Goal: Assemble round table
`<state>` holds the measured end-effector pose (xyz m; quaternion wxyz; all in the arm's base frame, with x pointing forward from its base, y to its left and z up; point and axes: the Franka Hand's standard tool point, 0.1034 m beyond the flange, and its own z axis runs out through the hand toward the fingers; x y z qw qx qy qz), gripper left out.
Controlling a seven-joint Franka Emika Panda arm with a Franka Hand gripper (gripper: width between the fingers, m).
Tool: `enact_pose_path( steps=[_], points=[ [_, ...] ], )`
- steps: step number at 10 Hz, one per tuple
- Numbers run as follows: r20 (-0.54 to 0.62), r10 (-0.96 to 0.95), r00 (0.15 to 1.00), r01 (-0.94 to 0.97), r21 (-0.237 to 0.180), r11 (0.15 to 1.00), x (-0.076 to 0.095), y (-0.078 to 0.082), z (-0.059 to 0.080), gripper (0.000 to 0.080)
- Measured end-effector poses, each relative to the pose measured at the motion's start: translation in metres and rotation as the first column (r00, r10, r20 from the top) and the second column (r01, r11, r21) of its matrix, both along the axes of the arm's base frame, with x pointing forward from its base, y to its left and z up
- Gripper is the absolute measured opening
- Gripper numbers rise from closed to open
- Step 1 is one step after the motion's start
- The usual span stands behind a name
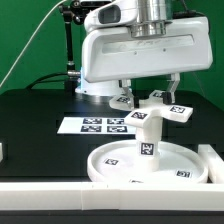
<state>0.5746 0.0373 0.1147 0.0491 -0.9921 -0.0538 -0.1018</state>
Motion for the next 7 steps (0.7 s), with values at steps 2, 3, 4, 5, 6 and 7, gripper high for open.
enact_pose_path(
  steps=[2,3,4,5,6,7],
  points=[
    [-0.012,-0.127,0.992,0.127,0.031,0.991,0.0014,-0.0008,0.0011,0.0424],
    [-0.017,-0.164,0.986,0.165,0.039,0.986,0.0016,-0.0012,0.0012,0.0424],
    [-0.022,-0.198,0.980,0.199,0.046,0.979,0.0017,-0.0020,0.0012,0.0411],
    [-0.021,-0.187,0.982,0.188,0.044,0.981,0.0016,-0.0017,0.0011,0.0489],
    [-0.021,-0.186,0.982,0.187,0.044,0.981,0.0015,-0.0014,0.0011,0.0596],
    [-0.015,-0.145,0.989,0.145,0.035,0.989,0.0008,-0.0006,0.0046,0.0596]
  ],
)
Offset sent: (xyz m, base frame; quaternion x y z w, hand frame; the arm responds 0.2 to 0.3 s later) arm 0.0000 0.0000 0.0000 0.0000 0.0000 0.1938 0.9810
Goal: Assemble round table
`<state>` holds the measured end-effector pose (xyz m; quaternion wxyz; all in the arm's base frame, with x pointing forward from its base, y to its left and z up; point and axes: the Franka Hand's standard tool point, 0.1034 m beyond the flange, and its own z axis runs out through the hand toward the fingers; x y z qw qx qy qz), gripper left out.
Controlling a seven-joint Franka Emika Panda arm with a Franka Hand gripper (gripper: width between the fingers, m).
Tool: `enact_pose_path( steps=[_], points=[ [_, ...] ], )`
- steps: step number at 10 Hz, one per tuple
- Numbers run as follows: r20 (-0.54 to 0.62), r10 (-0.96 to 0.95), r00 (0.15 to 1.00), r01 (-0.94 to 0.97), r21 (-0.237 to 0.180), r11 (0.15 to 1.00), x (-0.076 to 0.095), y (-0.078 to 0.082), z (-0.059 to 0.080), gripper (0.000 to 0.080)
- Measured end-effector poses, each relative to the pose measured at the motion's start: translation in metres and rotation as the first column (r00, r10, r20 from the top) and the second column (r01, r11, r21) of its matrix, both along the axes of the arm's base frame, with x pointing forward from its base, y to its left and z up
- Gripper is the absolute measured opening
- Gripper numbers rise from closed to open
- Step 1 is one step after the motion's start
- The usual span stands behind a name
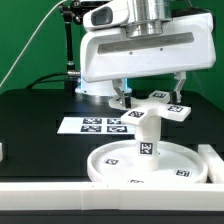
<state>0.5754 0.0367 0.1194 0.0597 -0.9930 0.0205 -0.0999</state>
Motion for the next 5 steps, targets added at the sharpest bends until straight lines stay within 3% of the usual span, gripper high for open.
enact_pose_path(
  steps=[1,5],
  points=[
    [0.008,0.038,0.999,-0.038,-0.009,0.999,-0.0014,0.0005,0.0043,0.0639],
    [-0.004,0.048,0.999,-0.048,-0.008,0.999,-0.0038,0.0004,0.0048,0.0649]
  ],
)
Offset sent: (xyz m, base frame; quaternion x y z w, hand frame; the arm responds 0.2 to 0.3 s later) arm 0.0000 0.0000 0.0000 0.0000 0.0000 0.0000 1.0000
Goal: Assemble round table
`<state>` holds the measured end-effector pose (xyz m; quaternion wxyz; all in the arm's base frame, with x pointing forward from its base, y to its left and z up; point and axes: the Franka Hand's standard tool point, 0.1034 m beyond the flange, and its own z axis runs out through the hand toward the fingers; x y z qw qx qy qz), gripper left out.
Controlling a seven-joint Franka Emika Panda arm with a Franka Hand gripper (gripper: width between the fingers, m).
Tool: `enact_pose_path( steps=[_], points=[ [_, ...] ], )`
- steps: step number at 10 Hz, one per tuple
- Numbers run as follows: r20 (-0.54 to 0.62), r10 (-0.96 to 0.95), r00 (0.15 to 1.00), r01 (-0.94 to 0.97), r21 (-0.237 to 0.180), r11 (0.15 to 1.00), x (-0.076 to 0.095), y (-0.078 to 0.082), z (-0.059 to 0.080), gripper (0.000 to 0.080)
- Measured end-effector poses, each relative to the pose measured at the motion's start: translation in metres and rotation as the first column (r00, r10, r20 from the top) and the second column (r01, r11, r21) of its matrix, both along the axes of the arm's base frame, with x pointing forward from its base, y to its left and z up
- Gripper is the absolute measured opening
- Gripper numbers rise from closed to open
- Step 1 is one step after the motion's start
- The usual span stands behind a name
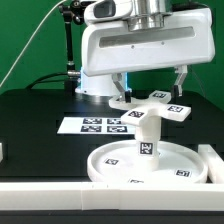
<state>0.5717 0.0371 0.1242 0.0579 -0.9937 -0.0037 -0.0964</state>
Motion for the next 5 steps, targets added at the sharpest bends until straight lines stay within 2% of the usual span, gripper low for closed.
enact_pose_path(
  steps=[3,5],
  points=[
    [-0.077,0.014,0.997,-0.013,0.010,1.000,-0.013,0.008,-0.010,0.0649],
    [-0.076,0.013,0.997,-0.012,0.010,1.000,-0.012,0.006,-0.014,0.0649]
  ],
)
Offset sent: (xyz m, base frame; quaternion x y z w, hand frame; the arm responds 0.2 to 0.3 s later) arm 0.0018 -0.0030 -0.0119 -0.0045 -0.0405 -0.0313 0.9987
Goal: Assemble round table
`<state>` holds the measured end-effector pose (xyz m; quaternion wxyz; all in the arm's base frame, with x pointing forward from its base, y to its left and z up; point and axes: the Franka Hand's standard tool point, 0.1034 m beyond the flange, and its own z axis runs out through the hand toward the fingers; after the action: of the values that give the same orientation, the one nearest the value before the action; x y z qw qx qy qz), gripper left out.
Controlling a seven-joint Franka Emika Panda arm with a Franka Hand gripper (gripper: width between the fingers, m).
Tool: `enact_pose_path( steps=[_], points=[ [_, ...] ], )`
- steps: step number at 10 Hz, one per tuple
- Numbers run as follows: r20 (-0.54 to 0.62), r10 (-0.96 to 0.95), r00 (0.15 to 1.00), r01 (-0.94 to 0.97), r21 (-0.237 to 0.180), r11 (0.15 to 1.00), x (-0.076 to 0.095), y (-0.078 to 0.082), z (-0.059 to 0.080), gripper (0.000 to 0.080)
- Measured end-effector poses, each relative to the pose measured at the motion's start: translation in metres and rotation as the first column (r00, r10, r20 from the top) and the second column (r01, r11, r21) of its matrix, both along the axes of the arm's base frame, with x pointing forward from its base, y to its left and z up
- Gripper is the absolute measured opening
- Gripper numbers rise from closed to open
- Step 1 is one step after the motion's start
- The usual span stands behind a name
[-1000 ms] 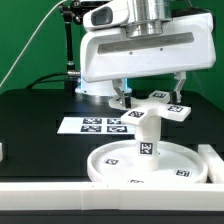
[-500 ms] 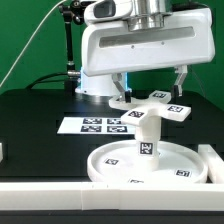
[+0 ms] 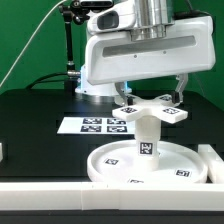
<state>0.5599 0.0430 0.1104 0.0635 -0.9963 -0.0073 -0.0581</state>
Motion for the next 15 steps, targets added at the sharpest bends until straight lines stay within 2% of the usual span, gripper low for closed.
enact_pose_path(
  steps=[4,7,10,12,15],
  points=[
    [-0.001,-0.015,1.000,0.015,0.001,1.000,-0.0004,0.0023,-0.0013,0.0649],
    [-0.011,-0.056,0.998,0.056,0.004,0.998,0.0006,0.0040,-0.0091,0.0649],
    [-0.006,-0.052,0.999,0.052,0.006,0.999,0.0086,0.0017,-0.0056,0.0649],
    [-0.009,-0.055,0.998,0.055,0.002,0.998,0.0074,-0.0043,-0.0068,0.0456],
    [-0.011,-0.069,0.998,0.069,0.004,0.998,0.0070,-0.0045,-0.0071,0.0456]
  ],
)
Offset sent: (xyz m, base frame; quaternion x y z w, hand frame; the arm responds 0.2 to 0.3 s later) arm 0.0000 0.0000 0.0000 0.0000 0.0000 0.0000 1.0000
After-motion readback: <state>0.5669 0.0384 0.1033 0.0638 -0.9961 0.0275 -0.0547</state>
